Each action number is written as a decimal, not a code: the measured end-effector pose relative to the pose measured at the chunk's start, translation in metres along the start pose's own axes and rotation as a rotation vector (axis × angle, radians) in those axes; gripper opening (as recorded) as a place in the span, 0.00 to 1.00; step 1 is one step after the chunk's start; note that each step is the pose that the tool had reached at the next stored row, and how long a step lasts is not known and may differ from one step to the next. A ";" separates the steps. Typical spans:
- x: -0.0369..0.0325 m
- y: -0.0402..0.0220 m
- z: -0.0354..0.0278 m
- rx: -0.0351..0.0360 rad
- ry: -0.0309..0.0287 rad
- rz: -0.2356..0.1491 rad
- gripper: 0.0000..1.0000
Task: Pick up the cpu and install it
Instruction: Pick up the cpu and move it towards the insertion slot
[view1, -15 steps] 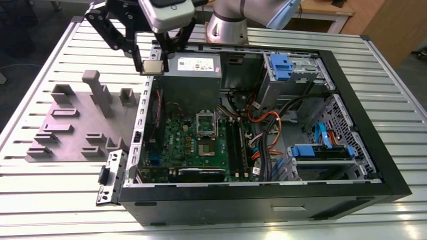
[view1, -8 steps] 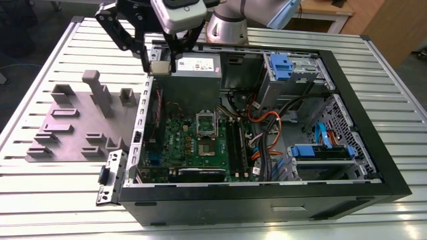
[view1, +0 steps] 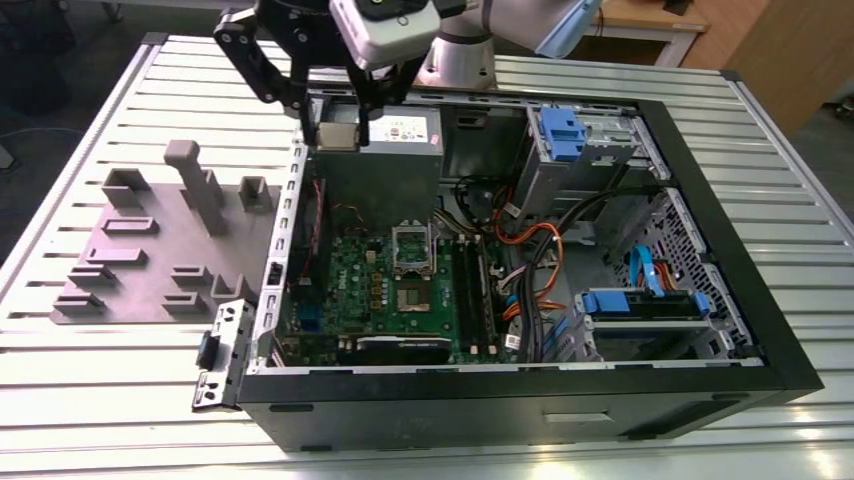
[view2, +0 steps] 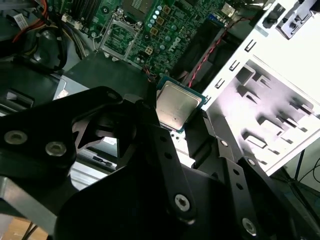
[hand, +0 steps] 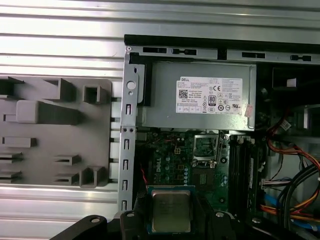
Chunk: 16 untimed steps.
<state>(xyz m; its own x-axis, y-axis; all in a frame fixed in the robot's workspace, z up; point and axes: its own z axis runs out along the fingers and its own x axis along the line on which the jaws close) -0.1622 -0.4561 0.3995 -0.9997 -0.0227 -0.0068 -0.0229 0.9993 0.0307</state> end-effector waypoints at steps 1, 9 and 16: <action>-0.0016 0.0000 0.0001 0.0000 0.0000 0.000 0.47; -0.0146 -0.0004 0.0007 -0.0001 0.0000 0.000 0.47; -0.0260 -0.0006 0.0014 0.0000 0.0000 0.000 0.47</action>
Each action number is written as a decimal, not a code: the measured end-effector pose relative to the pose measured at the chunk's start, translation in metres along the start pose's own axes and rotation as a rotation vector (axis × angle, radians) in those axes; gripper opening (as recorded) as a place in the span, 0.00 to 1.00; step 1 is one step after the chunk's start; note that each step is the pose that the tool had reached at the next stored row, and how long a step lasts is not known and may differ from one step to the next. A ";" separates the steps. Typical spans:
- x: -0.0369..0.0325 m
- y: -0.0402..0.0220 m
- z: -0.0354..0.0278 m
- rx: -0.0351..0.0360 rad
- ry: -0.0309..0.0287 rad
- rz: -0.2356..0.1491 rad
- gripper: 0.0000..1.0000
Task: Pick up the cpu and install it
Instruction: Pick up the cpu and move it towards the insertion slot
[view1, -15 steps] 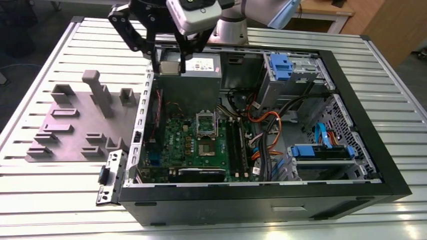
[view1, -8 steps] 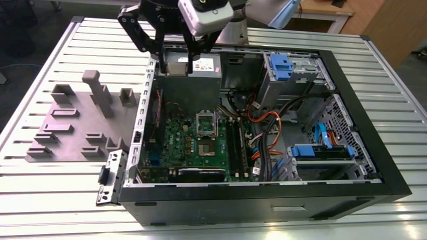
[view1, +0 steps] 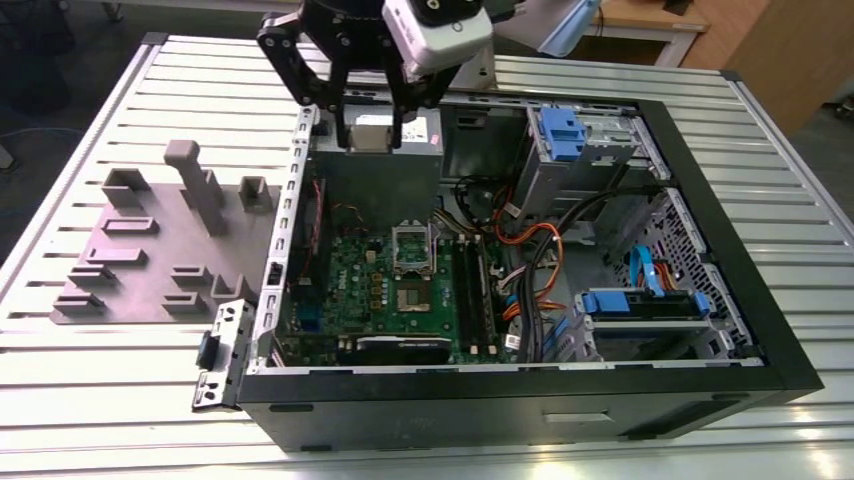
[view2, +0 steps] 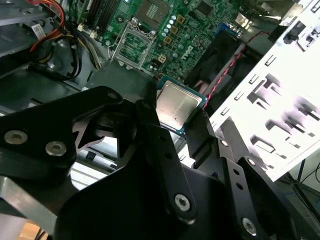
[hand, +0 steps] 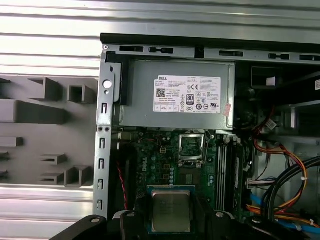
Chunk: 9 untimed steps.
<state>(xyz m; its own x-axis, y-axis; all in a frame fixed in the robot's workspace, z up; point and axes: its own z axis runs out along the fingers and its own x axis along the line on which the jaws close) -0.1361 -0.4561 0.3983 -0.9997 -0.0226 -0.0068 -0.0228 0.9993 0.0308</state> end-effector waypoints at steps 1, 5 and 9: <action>-0.0018 0.0000 0.0001 0.0001 0.0001 0.000 0.47; -0.0081 -0.0002 0.0005 0.0000 0.0000 0.000 0.47; -0.0123 -0.0004 0.0008 -0.0001 0.0000 0.000 0.47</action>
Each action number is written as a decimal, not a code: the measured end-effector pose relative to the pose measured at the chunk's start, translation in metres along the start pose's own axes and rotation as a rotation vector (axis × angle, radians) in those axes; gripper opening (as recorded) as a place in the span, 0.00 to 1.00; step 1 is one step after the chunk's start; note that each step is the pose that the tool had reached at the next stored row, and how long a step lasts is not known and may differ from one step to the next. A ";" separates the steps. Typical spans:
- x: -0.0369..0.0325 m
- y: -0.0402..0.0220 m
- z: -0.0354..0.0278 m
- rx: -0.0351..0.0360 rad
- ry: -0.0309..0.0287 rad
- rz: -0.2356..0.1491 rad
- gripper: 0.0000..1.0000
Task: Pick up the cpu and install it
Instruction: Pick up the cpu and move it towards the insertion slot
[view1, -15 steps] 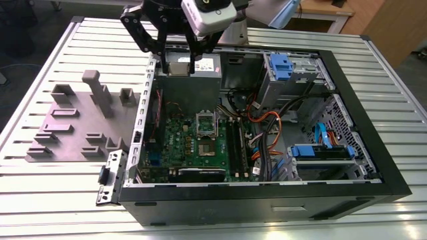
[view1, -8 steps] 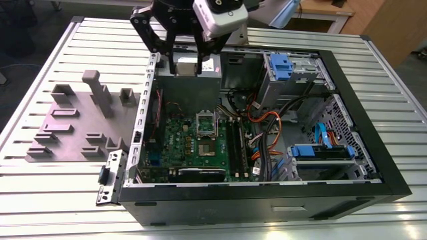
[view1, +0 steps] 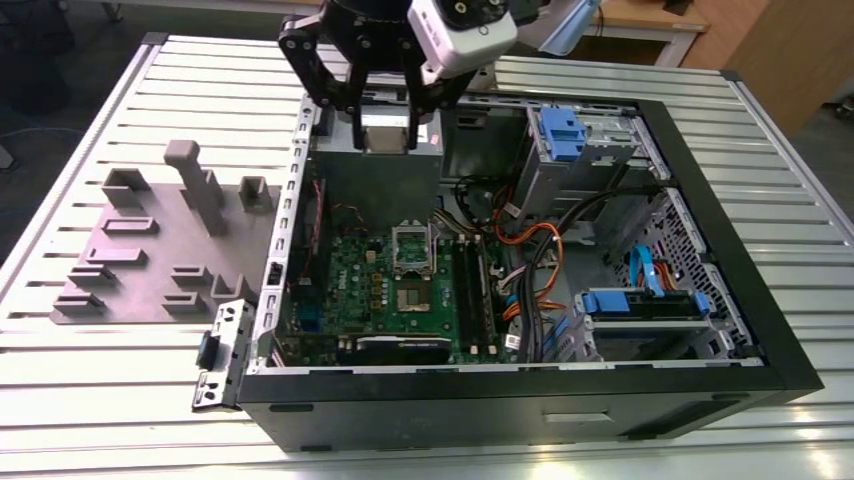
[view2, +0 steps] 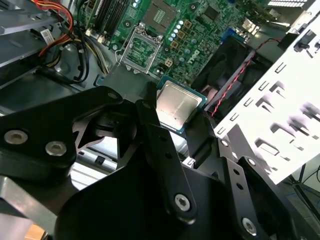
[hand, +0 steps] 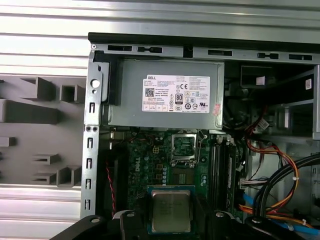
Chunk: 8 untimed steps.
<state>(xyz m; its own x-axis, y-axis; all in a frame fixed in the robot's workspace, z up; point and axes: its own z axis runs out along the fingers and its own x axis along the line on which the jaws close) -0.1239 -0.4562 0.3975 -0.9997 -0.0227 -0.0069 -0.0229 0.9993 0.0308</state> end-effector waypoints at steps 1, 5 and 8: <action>-0.0004 0.0000 0.0000 0.0001 0.0000 0.000 0.47; -0.0008 0.0001 0.0000 0.0001 0.0001 0.000 0.47; -0.0009 0.0000 0.0000 0.0001 0.0001 0.000 0.47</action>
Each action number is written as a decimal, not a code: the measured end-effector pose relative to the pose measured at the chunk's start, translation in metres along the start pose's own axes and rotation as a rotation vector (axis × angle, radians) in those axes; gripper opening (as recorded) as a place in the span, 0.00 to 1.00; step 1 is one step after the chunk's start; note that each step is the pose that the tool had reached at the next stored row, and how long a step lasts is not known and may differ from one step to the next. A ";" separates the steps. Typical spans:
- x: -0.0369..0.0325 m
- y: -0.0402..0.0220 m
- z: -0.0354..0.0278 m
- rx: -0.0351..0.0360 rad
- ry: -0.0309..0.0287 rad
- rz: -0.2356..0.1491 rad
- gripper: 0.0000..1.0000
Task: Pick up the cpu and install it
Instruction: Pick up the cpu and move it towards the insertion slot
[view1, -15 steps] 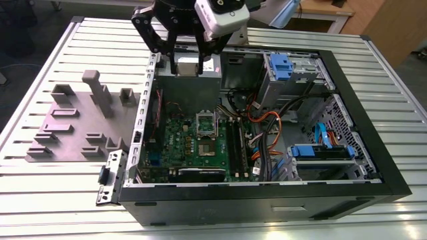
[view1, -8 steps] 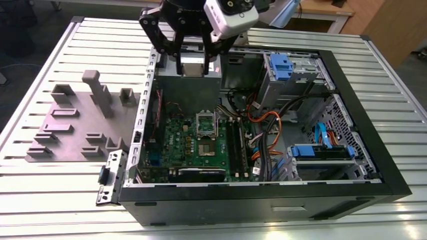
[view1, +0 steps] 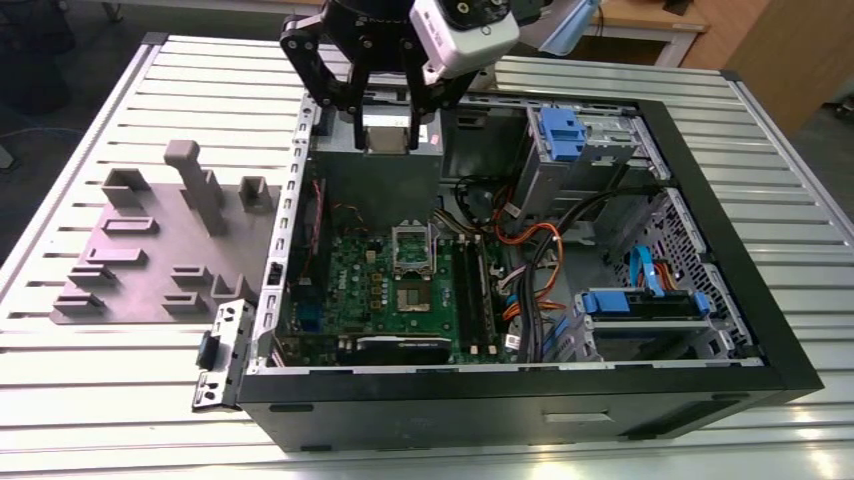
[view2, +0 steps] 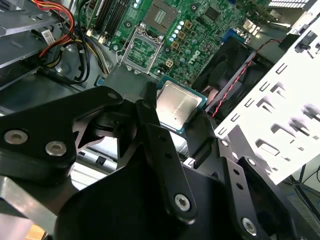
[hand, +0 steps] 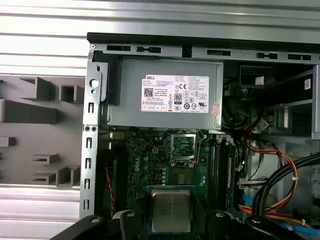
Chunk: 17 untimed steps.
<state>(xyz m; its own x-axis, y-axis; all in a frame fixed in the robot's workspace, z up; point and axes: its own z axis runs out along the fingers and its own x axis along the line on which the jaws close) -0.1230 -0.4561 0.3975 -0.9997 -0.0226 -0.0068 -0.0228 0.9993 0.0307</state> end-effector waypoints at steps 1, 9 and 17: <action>0.0000 0.0000 0.0000 0.0000 0.0000 0.000 0.47; -0.0003 -0.0040 0.0002 0.0008 0.0001 0.001 0.47; -0.0105 -0.0066 0.0028 0.0008 -0.0001 0.003 0.47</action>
<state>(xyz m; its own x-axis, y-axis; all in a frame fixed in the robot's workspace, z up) -0.1124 -0.4624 0.3946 -0.9998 -0.0195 -0.0068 -0.0197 0.9994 0.0300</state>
